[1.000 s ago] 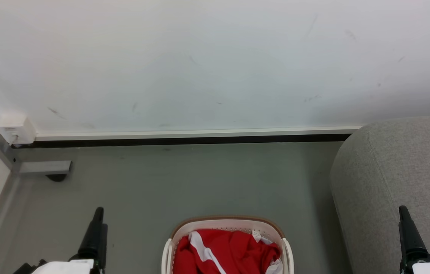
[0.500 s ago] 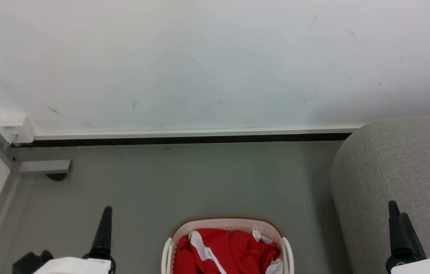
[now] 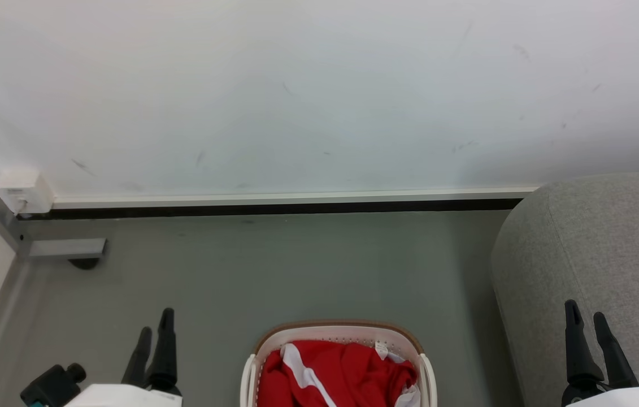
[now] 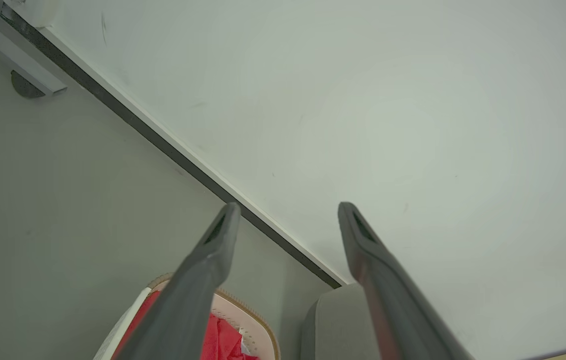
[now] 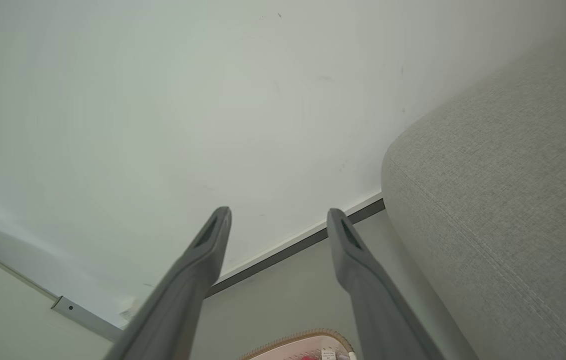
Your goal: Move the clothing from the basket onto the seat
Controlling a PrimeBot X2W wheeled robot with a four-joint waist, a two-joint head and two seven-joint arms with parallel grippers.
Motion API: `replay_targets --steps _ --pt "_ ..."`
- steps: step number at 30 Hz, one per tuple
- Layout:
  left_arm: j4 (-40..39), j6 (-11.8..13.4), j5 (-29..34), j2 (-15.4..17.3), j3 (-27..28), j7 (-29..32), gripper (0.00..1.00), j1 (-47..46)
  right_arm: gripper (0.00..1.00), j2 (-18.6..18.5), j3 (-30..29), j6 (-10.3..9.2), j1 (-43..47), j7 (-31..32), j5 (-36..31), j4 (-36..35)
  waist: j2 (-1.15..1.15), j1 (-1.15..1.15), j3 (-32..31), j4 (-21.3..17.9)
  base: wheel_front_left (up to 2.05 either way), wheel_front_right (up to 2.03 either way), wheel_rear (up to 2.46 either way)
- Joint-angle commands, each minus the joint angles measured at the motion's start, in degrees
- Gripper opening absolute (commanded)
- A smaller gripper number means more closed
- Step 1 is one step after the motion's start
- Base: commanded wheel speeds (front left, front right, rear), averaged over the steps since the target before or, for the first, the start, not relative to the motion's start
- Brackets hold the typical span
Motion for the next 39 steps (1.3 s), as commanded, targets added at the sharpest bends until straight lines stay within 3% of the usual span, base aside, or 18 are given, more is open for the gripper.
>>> replay_targets --steps 1,17,39 --pt "-1.3 -0.3 3.3 0.8 -0.3 -0.7 1.00 -0.1 1.00 -0.9 0.1 0.02 -0.2 -0.8 -2.6 -0.7 0.00 0.00 0.0 0.0 0.00 0.00 0.00" --pt "-2.6 -1.1 16.5 1.7 -1.6 -3.5 1.00 1.1 1.00 -0.9 -0.2 0.03 0.4 -3.6 -14.6 -0.6 0.00 0.00 -0.1 0.3 0.00 0.00 0.00" --pt "-2.6 -0.9 29.5 2.5 -2.0 -6.6 1.00 2.0 1.00 -0.9 0.1 0.04 1.2 -6.7 -26.7 0.4 0.00 0.00 0.0 0.4 0.00 0.00 0.00"
